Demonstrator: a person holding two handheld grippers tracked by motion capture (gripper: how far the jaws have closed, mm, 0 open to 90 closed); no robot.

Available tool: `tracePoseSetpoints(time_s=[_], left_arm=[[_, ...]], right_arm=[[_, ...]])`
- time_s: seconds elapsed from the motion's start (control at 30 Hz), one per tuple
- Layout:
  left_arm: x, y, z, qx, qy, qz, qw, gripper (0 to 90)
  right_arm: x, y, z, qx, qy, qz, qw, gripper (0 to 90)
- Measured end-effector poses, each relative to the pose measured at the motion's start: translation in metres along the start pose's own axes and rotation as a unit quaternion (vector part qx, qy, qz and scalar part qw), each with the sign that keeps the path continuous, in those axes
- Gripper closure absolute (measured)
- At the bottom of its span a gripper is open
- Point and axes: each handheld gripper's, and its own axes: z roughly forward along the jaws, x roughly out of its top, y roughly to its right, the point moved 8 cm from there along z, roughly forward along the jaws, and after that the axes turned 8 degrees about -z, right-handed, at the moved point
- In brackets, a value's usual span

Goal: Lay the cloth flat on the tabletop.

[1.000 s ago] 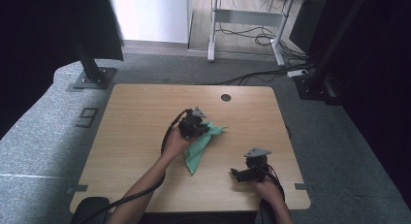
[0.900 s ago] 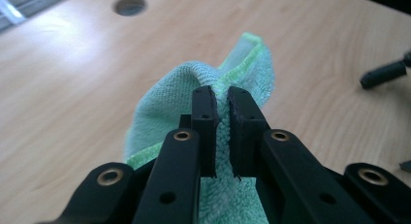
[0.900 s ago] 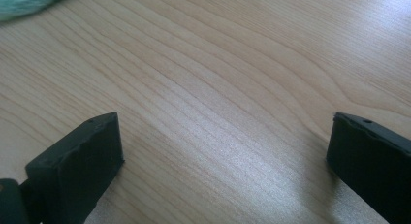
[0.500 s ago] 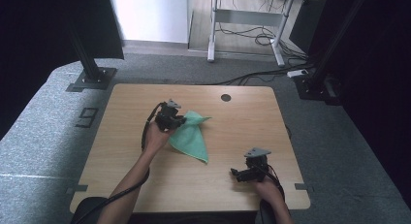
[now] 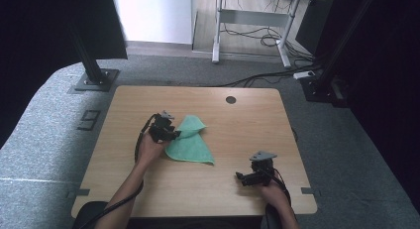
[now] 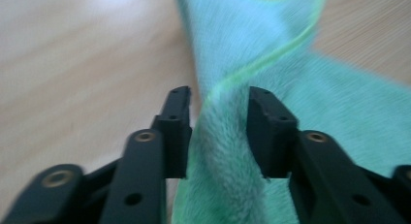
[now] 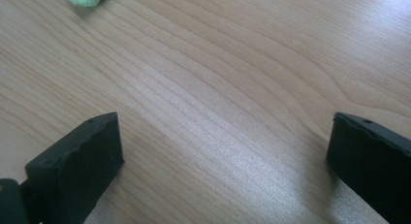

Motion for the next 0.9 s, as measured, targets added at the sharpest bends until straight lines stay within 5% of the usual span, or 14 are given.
tracePoseSetpoints(time_s=[0.17,0.2,0.3,0.5,0.63,0.67,0.73,0.83,0.9], left_arm=[[0.029,0.031,-0.009,-0.025,0.021,0.045,0.9984,50.8],[0.037,0.042,-0.004,-0.026,0.016,0.065,0.9974,50.3],[0.042,0.054,0.011,-0.028,0.001,0.080,0.9964,49.5],[0.037,0.052,0.042,-0.013,-0.037,0.073,0.9965,49.6],[0.027,0.050,0.054,-0.012,-0.054,0.070,0.9960,74.9],[0.026,0.050,0.053,-0.011,-0.055,0.069,0.9960,74.9],[0.030,0.048,0.045,-0.009,-0.043,0.073,0.9964,85.9],[0.038,0.046,0.033,-0.007,-0.021,0.069,0.9974,86.7],[0.054,0.040,0.010,-0.003,0.018,0.056,0.9983,86.7]], right_arm=[[0.000,0.000,0.000,0.000,0.000,0.000,1.0000,0.0],[0.000,0.000,0.000,0.000,0.000,0.000,1.0000,0.0],[0.000,0.000,0.000,0.000,0.000,-0.001,1.0000,0.0],[0.000,0.000,0.000,0.000,0.000,0.000,1.0000,0.0],[0.000,0.000,0.000,0.000,0.000,0.000,1.0000,0.0],[0.000,0.000,0.000,0.000,0.000,0.000,1.0000,0.0],[0.000,0.000,0.000,0.001,0.001,-0.001,1.0000,0.0],[0.000,0.000,0.000,0.001,0.001,-0.001,1.0000,0.0],[0.000,0.000,0.000,0.001,0.001,-0.001,1.0000,0.0]])
